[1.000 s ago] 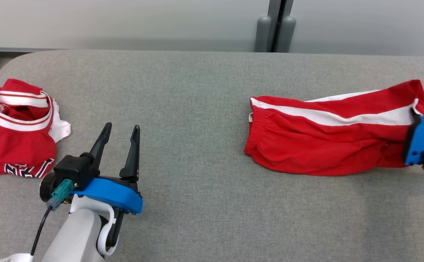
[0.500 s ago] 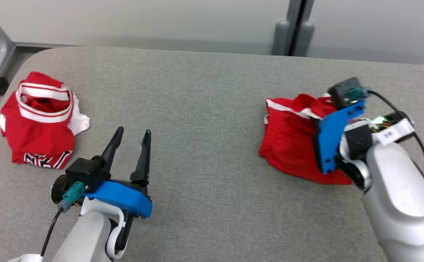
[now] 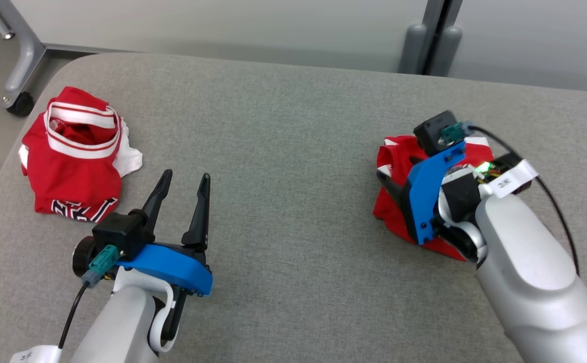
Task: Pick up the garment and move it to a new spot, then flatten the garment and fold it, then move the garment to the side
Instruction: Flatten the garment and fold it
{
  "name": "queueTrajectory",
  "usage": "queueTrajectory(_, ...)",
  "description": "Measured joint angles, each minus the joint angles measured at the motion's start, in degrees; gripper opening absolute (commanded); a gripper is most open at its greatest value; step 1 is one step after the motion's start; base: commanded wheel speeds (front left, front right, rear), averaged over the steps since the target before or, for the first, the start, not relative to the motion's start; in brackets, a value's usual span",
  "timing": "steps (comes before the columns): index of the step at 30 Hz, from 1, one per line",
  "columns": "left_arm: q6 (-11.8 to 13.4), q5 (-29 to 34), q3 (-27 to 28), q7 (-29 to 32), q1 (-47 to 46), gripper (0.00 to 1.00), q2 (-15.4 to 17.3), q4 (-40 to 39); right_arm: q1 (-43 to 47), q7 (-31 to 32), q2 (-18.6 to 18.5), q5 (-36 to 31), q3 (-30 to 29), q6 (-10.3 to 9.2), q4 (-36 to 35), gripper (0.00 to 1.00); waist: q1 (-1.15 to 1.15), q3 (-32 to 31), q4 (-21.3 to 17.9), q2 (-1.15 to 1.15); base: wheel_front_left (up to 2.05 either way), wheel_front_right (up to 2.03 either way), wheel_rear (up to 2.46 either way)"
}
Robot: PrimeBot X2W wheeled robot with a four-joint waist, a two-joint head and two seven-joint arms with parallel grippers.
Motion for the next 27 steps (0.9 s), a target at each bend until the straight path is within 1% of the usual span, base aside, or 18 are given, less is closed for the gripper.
queueTrajectory(5,0.43,-0.09,0.43,-0.08,0.96,1.00,0.34,0.25,-0.36,-3.50,-0.91,5.01,-0.33,0.00,-4.58,1.00,0.00,-1.39,-1.20,0.00,0.00,0.00,0.00)
queueTrajectory(7,0.44,-0.37,0.47,-0.09,1.38,1.00,0.36,0.31,0.21,-3.97,-2.14,6.49,-1.26,0.00,-6.62,1.00,0.00,-2.24,-1.70,0.00,0.00,0.00,0.00)
queueTrajectory(10,0.56,-0.38,0.56,-0.10,2.30,1.00,0.51,0.25,2.18,-5.03,-4.87,6.83,-4.43,-0.01,-9.45,1.00,0.00,-3.52,-2.53,0.00,0.00,0.00,0.00)
queueTrajectory(13,0.69,-0.41,0.56,-0.11,2.72,1.00,0.68,0.15,5.21,-7.17,-7.00,5.61,-8.83,0.00,-11.60,1.00,0.00,-4.74,-3.28,0.00,0.00,0.00,0.00)
queueTrajectory(16,0.76,-0.45,0.48,-0.18,3.25,1.00,0.77,-0.02,9.03,-9.77,-8.34,2.76,-13.43,-0.01,-12.10,1.00,-0.01,-5.70,-3.79,0.00,0.00,0.00,0.00)
queueTrajectory(19,0.92,-0.53,0.45,-0.18,3.31,1.00,0.82,-0.35,13.06,-12.48,-7.59,1.00,-16.75,-0.01,-10.96,1.00,-0.01,-5.93,-3.96,0.00,0.00,0.00,0.00)
queueTrajectory(22,1.00,-0.54,0.37,-0.18,3.36,1.00,0.96,-0.66,15.42,-15.57,-6.15,-1.71,-17.60,-0.01,-8.93,1.00,-0.01,-5.61,-3.93,0.00,0.00,0.00,0.00)
queueTrajectory(23,1.04,-0.55,0.37,-0.18,3.37,1.00,0.97,-0.77,15.78,-16.66,-5.09,-1.98,-17.36,-0.01,-8.13,0.87,-0.01,-5.40,-3.93,0.00,0.00,0.00,0.00)
queueTrajectory(25,1.30,-0.77,0.43,-0.18,3.38,1.00,1.11,-1.05,16.33,-19.30,-2.48,-2.92,-16.18,-0.01,-6.65,0.26,0.00,-4.78,-3.96,0.00,0.00,0.00,0.00)
queueTrajectory(26,1.43,-0.88,0.51,-0.18,3.38,1.00,1.21,-1.15,16.31,-20.74,-1.03,-3.25,-15.59,-0.01,-5.72,0.00,0.00,-4.42,-3.99,0.00,0.00,0.00,0.00)
queueTrajectory(27,1.44,-0.90,0.60,-0.18,3.38,1.00,1.32,-1.35,16.23,-21.97,0.18,-3.88,-14.82,-0.01,-4.67,0.00,0.00,-4.06,-4.02,0.00,0.00,0.00,0.00)
